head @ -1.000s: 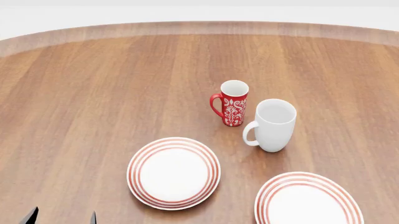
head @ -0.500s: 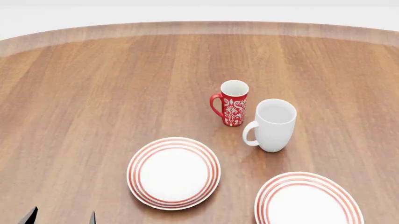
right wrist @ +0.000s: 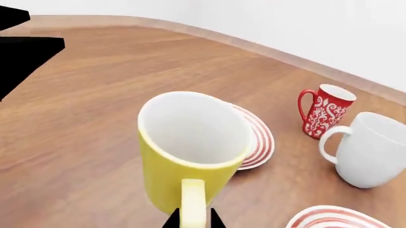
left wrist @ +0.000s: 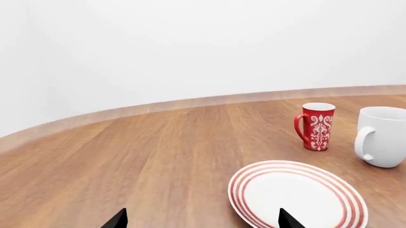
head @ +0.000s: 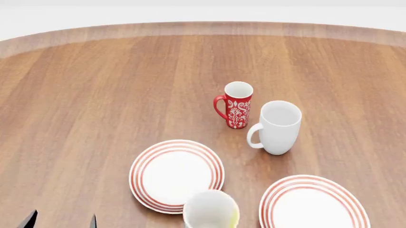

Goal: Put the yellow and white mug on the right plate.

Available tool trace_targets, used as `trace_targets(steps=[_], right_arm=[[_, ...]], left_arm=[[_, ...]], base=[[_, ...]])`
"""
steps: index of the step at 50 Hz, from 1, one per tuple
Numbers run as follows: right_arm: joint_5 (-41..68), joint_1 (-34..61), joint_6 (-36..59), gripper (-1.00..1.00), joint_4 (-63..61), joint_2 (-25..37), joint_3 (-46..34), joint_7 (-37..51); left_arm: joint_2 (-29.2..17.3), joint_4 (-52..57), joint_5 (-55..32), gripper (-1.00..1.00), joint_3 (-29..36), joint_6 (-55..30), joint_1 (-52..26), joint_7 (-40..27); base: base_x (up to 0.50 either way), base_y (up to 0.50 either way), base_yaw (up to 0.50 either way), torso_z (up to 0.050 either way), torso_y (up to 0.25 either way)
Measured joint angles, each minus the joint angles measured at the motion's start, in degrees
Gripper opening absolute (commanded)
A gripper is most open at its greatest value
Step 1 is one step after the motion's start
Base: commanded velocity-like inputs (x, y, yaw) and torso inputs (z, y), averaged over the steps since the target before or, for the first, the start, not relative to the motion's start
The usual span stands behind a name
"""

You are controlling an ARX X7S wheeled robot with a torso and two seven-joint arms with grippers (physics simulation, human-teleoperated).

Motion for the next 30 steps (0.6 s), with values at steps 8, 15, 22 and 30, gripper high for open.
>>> trace_targets(steps=[8, 15, 22, 30], right_arm=[[2.2, -1.8, -0.3, -1.0, -1.8, 1.4, 3.4, 2.2], [3.4, -2.2, -1.8, -1.0, 0.9, 0.9, 5.8, 3.6], [3.2, -1.0, -3.0, -1.0, 5.3, -0.5, 7.9, 6.4], [2.7, 0.5, -3.6, -1.0, 8.6, -1.9, 9.7, 9.8]], left_arm=[[-0.1, 0.0, -0.2, 1.0, 0.1, 0.0, 0.0, -0.1], [-0.2, 0.0, -0.3, 1.0, 0.3, 0.0, -0.1, -0.2], [-0.3, -0.1, -0.3, 1.0, 0.4, 0.1, -0.1, -0.3], [-0.4, -0.2, -0.4, 1.0, 0.5, 0.2, -0.2, -0.5]], base=[[0.0, 0.0, 0.0, 0.0, 0.0], [0.0, 0.0, 0.0, 0.0, 0.002], [0.0, 0.0, 0.0, 0.0, 0.0], [0.0, 0.0, 0.0, 0.0, 0.0]])
